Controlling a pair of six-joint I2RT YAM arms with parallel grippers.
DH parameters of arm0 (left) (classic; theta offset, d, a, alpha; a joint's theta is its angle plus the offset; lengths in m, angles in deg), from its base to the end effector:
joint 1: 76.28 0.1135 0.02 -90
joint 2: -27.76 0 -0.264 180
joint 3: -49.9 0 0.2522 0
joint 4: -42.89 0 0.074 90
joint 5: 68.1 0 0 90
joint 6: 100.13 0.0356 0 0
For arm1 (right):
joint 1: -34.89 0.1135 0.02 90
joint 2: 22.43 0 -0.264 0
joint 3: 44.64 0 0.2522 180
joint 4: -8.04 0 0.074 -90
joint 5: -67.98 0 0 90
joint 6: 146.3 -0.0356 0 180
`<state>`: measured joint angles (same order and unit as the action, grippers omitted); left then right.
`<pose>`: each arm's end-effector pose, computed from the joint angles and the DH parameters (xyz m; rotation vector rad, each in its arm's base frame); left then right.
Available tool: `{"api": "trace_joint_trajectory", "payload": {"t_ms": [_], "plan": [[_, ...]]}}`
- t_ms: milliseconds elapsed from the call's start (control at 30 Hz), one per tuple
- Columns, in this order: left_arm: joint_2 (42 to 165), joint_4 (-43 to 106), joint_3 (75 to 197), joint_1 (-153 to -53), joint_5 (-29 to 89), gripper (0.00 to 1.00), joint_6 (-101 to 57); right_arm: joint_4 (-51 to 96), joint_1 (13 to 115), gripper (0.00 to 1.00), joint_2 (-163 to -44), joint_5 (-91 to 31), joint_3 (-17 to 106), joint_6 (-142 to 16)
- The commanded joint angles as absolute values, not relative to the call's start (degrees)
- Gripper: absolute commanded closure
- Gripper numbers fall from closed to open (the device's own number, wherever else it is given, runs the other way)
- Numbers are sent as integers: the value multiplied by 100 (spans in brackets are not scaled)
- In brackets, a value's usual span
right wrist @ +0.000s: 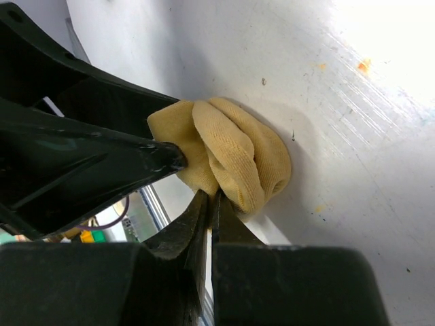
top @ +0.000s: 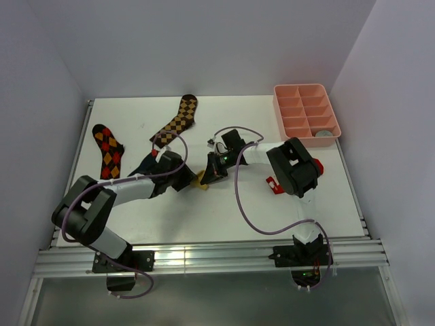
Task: Roll the socks
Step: Roll the sock at the center of the board.
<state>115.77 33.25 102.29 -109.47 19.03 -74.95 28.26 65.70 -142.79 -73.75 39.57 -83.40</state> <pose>0.2461 -0.1589 0.1526 -0.7047 2.3936 -0.7340 0.3381 0.2341 0.1125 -0.4761 2.6488 1.5192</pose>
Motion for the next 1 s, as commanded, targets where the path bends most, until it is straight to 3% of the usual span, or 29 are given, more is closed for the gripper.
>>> {"api": "trace_joint_trajectory", "payload": {"t_ms": [0,367,800,967], "plan": [[11671,3502,10181,-10986,1988,50,-7614,2954,6548,100,-14451,-7080,3996,-8469],[10986,3783,9662,-10995,1645,28,-7947,2804,6548,100,-14452,-6879,3882,-8724],[11679,4082,9872,-11003,1645,41,-8071,2198,6548,100,-14434,-6834,3565,-9366],[11943,4065,9987,-10995,1549,54,-8018,2040,6539,100,-14451,-6799,3495,-9419]]}}
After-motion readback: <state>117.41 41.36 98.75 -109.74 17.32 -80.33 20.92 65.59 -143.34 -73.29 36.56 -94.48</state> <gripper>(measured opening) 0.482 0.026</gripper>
